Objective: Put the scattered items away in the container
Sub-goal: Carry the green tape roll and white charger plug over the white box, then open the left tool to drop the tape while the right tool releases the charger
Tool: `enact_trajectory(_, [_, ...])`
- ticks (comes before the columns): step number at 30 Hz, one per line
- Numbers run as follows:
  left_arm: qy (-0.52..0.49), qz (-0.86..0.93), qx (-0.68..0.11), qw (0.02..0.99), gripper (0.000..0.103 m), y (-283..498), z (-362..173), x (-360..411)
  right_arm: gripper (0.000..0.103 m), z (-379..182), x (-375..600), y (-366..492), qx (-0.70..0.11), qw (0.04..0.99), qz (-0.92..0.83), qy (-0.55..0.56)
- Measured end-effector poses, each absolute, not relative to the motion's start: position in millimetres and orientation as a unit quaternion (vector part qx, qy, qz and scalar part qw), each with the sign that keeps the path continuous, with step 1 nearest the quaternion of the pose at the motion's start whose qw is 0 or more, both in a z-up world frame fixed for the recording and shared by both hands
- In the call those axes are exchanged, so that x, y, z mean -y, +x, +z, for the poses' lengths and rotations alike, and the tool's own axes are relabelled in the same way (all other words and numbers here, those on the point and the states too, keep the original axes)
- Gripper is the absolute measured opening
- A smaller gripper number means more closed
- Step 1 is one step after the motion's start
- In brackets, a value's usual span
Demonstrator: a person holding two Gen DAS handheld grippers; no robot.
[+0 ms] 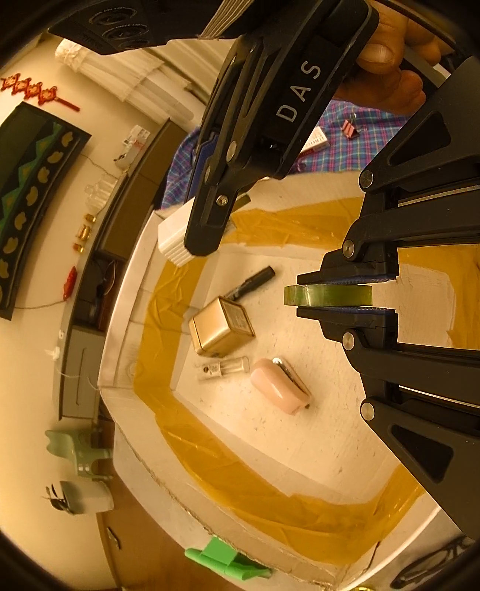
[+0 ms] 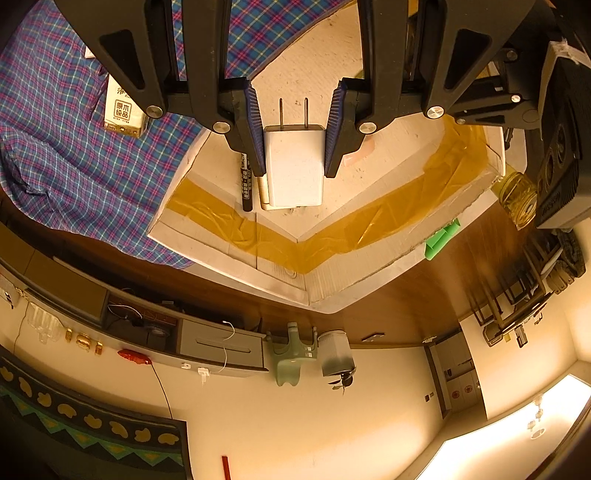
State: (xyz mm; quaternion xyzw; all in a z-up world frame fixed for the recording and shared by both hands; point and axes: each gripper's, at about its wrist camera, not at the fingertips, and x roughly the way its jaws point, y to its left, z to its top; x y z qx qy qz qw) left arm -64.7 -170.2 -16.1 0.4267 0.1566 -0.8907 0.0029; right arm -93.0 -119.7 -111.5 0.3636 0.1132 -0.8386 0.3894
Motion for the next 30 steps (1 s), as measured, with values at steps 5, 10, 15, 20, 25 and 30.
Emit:
enact_trajectory(5, [0.427,-0.892,-0.149,0.010,0.010,-63,-16,172,0.032,-119,124,-91,-0.124,0.390,-0.834,0.370])
enact_trajectory(10, [0.430,-0.891,-0.144,0.013,0.010,-65,-17,172,0.032,-125,127,-89,-0.132,0.390,-0.830,0.376])
enact_trajectory(15, [0.431,-0.893,-0.131,0.026,0.010,-66,-19,172,0.032,-129,126,-91,-0.136,0.385,-0.830,0.381])
enact_trajectory(20, [0.426,-0.899,-0.098,0.044,0.010,-66,-18,167,0.032,-132,126,-91,-0.138,0.384,-0.828,0.385])
enact_trajectory(25, [0.425,-0.899,-0.092,0.045,0.010,-66,-18,166,0.032,-133,129,-87,-0.152,0.385,-0.827,0.382])
enact_trajectory(30, [0.426,-0.898,-0.095,0.045,0.010,-66,-18,165,0.032,-134,129,-87,-0.154,0.384,-0.826,0.383])
